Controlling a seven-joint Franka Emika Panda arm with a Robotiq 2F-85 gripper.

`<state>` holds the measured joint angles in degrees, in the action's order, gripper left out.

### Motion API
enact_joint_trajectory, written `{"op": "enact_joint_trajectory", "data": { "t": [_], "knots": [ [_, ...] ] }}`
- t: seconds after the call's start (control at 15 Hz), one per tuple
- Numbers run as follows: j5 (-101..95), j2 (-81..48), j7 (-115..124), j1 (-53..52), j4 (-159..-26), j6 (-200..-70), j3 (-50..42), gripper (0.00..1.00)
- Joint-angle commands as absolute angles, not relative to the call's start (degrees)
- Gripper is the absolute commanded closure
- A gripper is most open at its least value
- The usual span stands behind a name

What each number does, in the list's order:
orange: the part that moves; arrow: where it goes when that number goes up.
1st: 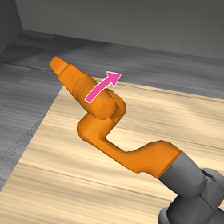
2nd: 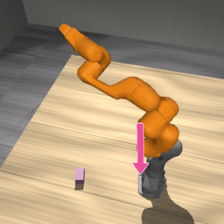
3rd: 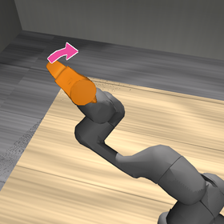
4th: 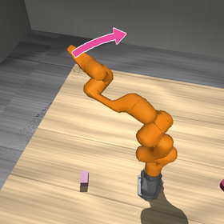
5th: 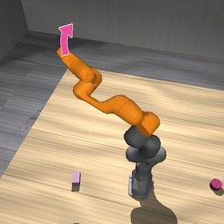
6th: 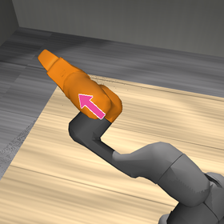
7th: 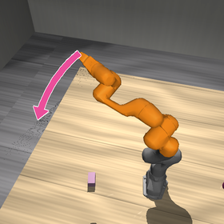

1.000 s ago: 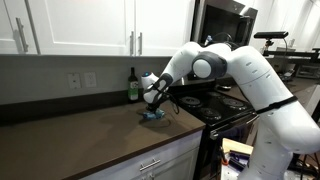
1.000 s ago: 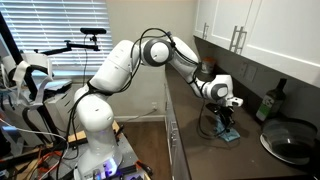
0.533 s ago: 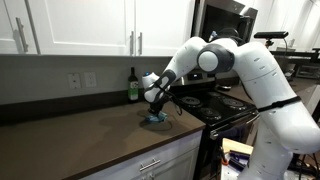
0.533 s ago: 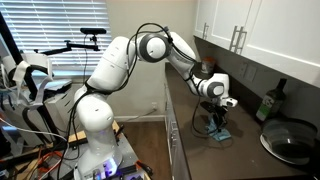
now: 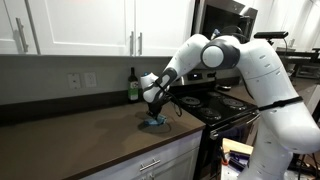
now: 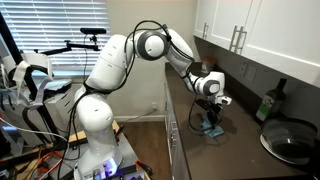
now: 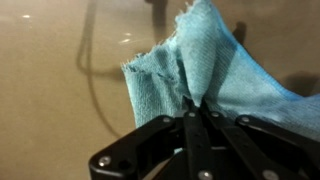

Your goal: Get the towel and clean the slight part of the kitchen unit base top

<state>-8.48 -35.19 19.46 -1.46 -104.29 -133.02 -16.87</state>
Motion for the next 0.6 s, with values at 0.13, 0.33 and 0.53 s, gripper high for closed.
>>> {"op": "enact_joint_trajectory", "data": {
  "t": [0.13, 0.33, 0.53],
  "knots": [
    [-8.9, -33.9, 14.7, -0.4, -105.3, -129.8, -12.1, 0.97],
    [-8.6, -34.2, 12.7, -0.3, -105.0, -128.5, -10.4, 0.97],
    [-8.1, -34.4, 10.0, -0.2, -104.9, -127.3, -8.6, 0.97]
  ]
}}
